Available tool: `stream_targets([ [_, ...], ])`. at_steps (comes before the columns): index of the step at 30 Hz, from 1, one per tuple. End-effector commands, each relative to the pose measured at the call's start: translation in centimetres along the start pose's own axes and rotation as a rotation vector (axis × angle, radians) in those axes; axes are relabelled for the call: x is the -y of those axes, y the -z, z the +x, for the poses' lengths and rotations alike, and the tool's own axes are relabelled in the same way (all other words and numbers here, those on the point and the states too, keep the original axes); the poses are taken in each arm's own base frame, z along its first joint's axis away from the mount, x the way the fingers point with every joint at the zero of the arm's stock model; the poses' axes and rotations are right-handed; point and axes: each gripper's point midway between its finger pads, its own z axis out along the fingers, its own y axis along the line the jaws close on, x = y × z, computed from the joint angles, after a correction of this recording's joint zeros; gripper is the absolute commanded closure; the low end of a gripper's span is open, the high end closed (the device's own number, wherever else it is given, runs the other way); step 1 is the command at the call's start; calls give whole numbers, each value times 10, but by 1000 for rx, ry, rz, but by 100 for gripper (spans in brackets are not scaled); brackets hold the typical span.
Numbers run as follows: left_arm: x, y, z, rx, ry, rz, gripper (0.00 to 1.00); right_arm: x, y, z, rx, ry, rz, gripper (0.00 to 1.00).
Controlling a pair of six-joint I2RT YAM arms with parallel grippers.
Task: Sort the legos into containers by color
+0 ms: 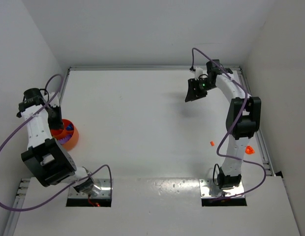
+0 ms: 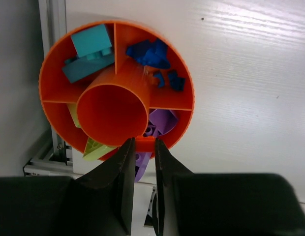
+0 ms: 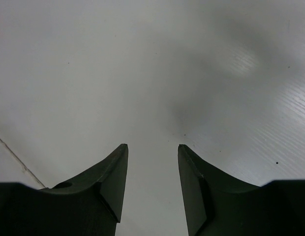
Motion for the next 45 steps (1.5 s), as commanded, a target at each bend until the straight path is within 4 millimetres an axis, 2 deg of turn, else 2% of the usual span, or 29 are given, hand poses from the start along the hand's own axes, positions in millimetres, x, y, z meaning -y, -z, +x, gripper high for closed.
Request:
stream_targets([
  [1, -12, 5, -3, 39, 46, -58, 100, -1, 4, -15, 25, 52, 10, 54],
  [5, -19, 0, -5, 51, 55, -94, 100, -9, 0, -15, 17, 68, 1, 54],
  [14, -35, -12, -8, 31, 68, -113, 98, -13, 0, -16, 16, 100, 25, 54],
  [20, -35, -19, -9, 20, 60, -100, 79, -9, 2, -14, 8, 108, 51, 55],
  [24, -31, -18, -15, 43, 48, -69, 59, -9, 1, -8, -4, 101, 58, 57],
  [25, -25, -19, -17, 55, 47, -37, 53, -7, 0, -3, -15, 96, 65, 58],
  [28, -19, -2, -39, 145, -1, 2, 39, -3, 12, 1, -11, 110, 74, 58],
  [30, -5, 18, -62, 236, -46, 40, 31, 2, 19, 9, -33, 147, 96, 60],
  [31, 1, 23, -73, 268, -70, 48, 29, -2, 24, 20, -65, 156, 86, 61],
  [33, 18, 42, -97, 336, -124, 57, 27, 0, 27, 38, -122, 189, 94, 62],
  [35, 20, 52, -110, 371, -90, 29, 27, -1, 33, 53, -139, 172, 104, 62],
  [36, 17, 51, -112, 368, -76, 21, 27, 4, 36, 54, -132, 179, 119, 62],
  [40, 10, 56, -114, 387, -55, 2, 37, 2, 39, 61, -132, 166, 108, 64],
  [42, 31, 67, -122, 451, -137, 64, 35, 2, 40, 67, -143, 157, 96, 64],
  [43, 63, 68, -126, 466, -228, 111, 32, 1, 41, 71, -159, 164, 89, 65],
  [45, 92, 69, -130, 483, -316, 120, 22, 8, 45, 81, -196, 163, 110, 68],
])
